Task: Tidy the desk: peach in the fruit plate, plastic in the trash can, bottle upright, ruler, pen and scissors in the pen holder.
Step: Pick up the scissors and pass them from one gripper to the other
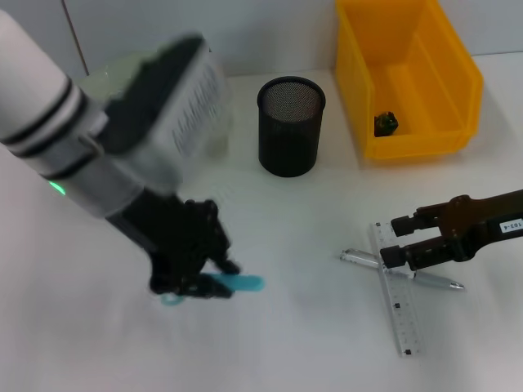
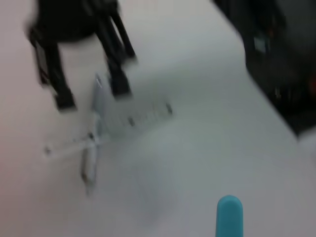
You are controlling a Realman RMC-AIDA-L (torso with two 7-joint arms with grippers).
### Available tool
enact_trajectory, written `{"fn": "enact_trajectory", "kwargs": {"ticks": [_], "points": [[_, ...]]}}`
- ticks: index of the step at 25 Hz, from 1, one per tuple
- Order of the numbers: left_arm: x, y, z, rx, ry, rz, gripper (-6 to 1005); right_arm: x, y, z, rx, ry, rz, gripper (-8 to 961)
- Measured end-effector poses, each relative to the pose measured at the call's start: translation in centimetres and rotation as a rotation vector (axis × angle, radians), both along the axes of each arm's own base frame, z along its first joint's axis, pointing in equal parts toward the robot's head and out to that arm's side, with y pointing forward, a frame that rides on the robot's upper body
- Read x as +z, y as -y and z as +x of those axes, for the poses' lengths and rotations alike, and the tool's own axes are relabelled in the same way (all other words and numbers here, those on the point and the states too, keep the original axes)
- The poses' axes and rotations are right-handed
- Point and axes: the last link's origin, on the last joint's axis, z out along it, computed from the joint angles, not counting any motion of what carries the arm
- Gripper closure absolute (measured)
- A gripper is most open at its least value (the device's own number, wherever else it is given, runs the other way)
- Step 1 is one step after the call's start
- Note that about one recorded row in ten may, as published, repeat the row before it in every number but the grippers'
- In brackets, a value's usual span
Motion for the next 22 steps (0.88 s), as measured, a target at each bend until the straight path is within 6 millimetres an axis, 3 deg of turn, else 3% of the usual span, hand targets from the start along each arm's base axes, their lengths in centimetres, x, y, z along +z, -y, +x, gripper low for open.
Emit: {"fn": "enact_trajectory", "kwargs": {"ticks": [2, 10, 17, 22], "points": [[1.4, -0.3, 1.0, 0.134, 0.153, 0.014, 778, -0.1, 0.1, 0.1, 0.031, -0.001, 0.007, 151], [3.9, -0.7, 2.1, 0.451, 0.438, 0.037, 775, -0.3, -0.1, 0.2, 0.107, 0.013, 0.034, 153], [5.6, -2.0, 1.2, 0.802, 0.682, 0.102, 771, -1.0, -0.2, -0.3, 0.211, -0.006, 0.091, 158], [6.7, -2.0, 0.6, 0.856, 0.816, 0.125, 769, -1.1, -0.1, -0.5, 0.256, -0.035, 0.132, 161]]}}
